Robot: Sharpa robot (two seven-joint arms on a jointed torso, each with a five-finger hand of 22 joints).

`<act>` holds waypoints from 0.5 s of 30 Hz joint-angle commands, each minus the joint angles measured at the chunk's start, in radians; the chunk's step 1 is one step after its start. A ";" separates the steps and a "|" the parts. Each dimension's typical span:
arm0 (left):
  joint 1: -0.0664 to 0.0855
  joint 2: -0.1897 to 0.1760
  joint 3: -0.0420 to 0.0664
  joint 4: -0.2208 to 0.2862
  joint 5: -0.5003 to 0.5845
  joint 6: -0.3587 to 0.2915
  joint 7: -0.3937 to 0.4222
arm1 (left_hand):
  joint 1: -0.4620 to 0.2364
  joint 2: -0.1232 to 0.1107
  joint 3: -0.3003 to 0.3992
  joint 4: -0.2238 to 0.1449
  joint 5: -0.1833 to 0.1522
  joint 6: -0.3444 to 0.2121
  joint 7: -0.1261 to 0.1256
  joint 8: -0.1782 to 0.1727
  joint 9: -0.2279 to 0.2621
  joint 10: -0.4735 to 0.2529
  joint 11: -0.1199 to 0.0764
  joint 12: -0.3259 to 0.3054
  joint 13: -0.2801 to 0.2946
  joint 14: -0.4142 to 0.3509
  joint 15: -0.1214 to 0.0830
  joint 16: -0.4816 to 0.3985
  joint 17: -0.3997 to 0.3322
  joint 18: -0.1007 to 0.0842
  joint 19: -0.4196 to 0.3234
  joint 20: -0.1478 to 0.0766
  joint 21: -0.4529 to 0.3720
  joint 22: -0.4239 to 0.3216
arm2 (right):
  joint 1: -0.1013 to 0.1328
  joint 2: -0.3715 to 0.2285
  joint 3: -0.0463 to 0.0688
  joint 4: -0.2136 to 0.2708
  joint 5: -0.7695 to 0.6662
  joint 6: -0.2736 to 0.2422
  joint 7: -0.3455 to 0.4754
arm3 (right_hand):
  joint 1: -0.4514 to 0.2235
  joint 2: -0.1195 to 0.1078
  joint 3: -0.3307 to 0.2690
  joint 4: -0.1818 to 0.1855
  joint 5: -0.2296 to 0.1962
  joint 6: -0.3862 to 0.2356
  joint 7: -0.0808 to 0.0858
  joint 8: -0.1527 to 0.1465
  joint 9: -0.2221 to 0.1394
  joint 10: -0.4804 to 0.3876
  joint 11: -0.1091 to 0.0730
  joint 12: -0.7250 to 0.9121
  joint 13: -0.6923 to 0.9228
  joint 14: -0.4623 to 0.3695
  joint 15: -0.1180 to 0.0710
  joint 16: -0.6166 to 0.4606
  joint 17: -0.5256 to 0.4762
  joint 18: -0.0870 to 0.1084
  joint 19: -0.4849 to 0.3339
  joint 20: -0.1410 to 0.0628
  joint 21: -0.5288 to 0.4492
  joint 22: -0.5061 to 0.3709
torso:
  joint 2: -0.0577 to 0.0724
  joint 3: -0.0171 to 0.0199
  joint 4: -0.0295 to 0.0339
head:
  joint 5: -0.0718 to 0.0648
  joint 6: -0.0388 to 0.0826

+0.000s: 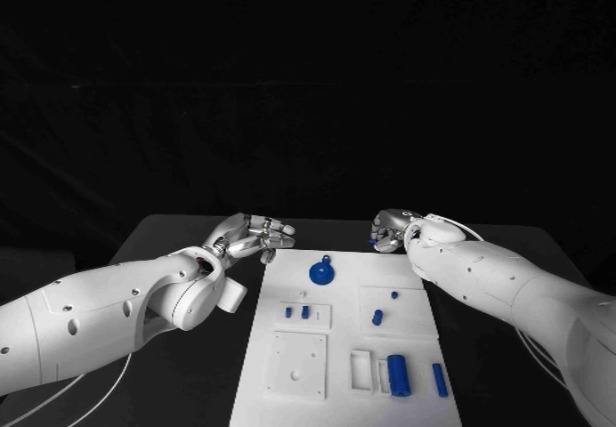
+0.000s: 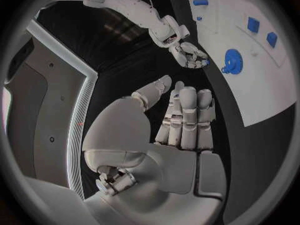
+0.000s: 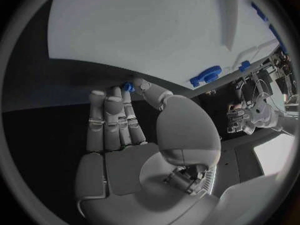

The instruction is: Assemble the parts on the task board

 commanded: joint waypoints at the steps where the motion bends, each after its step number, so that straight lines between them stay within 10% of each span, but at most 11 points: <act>1: 0.004 -0.001 0.001 0.005 -0.006 0.014 0.008 | -0.010 -0.001 0.002 0.005 -0.005 0.001 0.006 0.004 -0.001 -0.007 0.001 -0.001 -0.001 -0.002 0.005 -0.003 0.001 0.021 -0.001 -0.034 -0.004 0.001 | -0.002 0.002 -0.005 0.000 -0.023 0.050 -0.013 | -0.004 0.008 0.006 0.002 -0.005 0.005 0.003 0.004 -0.002 0.024 0.009 0.006 0.004 -0.005 0.001 0.005 -0.002 0.030 -0.007 0.000 0.002 0.017 | 0.002 -0.0007 0.0003 | -0.001 -0.002; 15: 0.007 -0.004 0.001 0.011 -0.010 0.017 0.004 | -0.011 -0.003 0.001 0.005 -0.005 0.000 0.006 0.004 -0.002 -0.007 0.001 -0.001 -0.002 -0.002 0.006 -0.003 0.001 0.022 -0.001 -0.033 -0.004 0.001 | -0.002 0.003 -0.015 -0.005 -0.034 0.071 -0.025 | -0.026 0.012 0.011 0.027 -0.005 -0.002 0.006 -0.001 -0.008 0.022 0.008 0.006 0.006 -0.012 0.000 0.005 -0.003 0.030 -0.013 0.003 -0.001 0.015 | 0.003 -0.0015 -0.0017 | 0.003 -0.005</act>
